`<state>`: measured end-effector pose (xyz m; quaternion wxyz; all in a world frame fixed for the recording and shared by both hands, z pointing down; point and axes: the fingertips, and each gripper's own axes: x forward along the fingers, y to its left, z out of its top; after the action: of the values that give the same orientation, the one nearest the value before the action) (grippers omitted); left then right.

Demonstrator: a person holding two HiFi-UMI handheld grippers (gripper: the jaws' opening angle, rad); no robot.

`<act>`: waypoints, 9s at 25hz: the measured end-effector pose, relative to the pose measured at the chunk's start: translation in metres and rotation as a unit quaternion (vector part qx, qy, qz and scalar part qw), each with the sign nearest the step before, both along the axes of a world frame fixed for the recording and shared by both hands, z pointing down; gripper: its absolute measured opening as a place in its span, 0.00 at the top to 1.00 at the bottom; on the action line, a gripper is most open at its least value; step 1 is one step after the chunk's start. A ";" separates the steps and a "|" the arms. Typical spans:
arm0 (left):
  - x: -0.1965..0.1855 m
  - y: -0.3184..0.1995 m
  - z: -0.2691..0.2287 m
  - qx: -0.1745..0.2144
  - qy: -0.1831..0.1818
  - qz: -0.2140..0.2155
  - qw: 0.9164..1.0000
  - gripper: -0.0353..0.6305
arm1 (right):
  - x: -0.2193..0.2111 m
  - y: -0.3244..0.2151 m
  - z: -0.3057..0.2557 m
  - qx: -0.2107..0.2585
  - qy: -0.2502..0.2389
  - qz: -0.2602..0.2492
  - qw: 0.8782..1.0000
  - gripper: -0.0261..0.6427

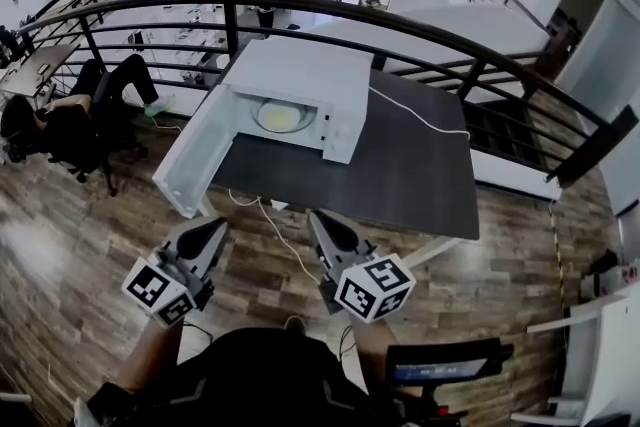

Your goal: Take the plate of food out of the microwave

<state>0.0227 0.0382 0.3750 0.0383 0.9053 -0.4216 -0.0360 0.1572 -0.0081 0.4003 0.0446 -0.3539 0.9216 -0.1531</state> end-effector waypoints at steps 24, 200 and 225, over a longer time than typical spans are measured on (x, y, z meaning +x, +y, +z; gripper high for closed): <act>-0.037 -0.104 -0.004 -0.001 -0.005 -0.006 1.000 0.94 | -0.042 -0.110 0.005 -0.026 0.002 -0.006 1.000 0.96; -0.144 -0.245 0.007 -0.031 -0.039 -0.103 0.993 0.94 | -0.131 -0.363 0.277 -0.484 -0.399 0.125 0.769 0.94; -0.109 -0.260 0.008 -0.019 -0.023 -0.020 0.999 0.94 | -0.120 -0.308 0.199 -0.452 -0.424 0.065 0.782 0.94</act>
<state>-0.0868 -0.2215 0.3829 0.0455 0.8964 -0.4407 -0.0082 0.0368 -0.3158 0.5990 0.2756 -0.2914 0.6098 -0.6836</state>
